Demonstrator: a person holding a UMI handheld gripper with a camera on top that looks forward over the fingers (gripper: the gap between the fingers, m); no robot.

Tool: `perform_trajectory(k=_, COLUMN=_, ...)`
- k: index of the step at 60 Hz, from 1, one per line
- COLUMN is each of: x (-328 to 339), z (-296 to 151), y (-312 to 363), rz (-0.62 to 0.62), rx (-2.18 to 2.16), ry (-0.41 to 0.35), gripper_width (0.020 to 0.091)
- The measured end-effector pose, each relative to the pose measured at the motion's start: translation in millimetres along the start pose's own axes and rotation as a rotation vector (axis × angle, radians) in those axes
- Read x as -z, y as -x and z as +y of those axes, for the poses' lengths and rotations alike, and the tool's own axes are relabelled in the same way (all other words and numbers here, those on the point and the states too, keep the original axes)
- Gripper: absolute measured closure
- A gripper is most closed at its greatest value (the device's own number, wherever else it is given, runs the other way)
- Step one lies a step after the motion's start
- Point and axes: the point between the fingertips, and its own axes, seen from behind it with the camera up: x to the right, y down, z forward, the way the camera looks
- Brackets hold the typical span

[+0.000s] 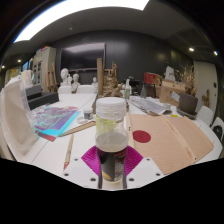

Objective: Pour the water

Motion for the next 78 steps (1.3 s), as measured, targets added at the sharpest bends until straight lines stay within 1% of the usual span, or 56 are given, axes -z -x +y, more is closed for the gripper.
perform_trajectory(k=3, x=-3, z=-11, y=-15, rz=0.03, rx=0.005, ry=0.005, gripper_width=0.0839)
perform_trajectory(k=12, x=-18, z=-55, y=-80, rz=0.142, rx=0.069, ry=-0.01, gripper_width=0.084)
perform_trajectory(k=20, x=-43, z=-97, y=-136, rz=0.265, rx=0.227, ry=-0.007, gripper_width=0.084)
perform_trajectory(k=24, x=-60, z=-121, y=-154, rz=0.318, rx=0.34, ry=-0.022, gripper_width=0.0839)
perform_trajectory(k=31, x=-84, z=-161, y=-166, rz=0.394, rx=0.609, ry=-0.06, gripper_width=0.0839)
perform_trajectory(k=40, x=-115, z=-196, y=-151, rz=0.465, rx=1.018, ry=-0.105, gripper_width=0.084)
perform_trajectory(k=49, x=-143, z=-198, y=-124, rz=0.497, rx=1.383, ry=-0.14, gripper_width=0.0841)
perform_trajectory(k=62, x=-168, z=-176, y=-96, rz=0.506, rx=1.753, ry=-0.169, gripper_width=0.0838)
perform_trajectory(k=65, x=-170, z=-173, y=-94, rz=0.508, rx=1.791, ry=-0.175, gripper_width=0.0839)
perform_trajectory(k=71, x=-174, z=-166, y=-92, rz=0.488, rx=1.794, ry=-0.159, gripper_width=0.0838)
perform_trajectory(k=76, x=-172, z=-167, y=-93, rz=0.479, rx=1.754, ry=-0.161, gripper_width=0.0838)
perform_trajectory(k=78, x=-171, z=-167, y=-95, rz=0.465, rx=1.704, ry=-0.15, gripper_width=0.0837)
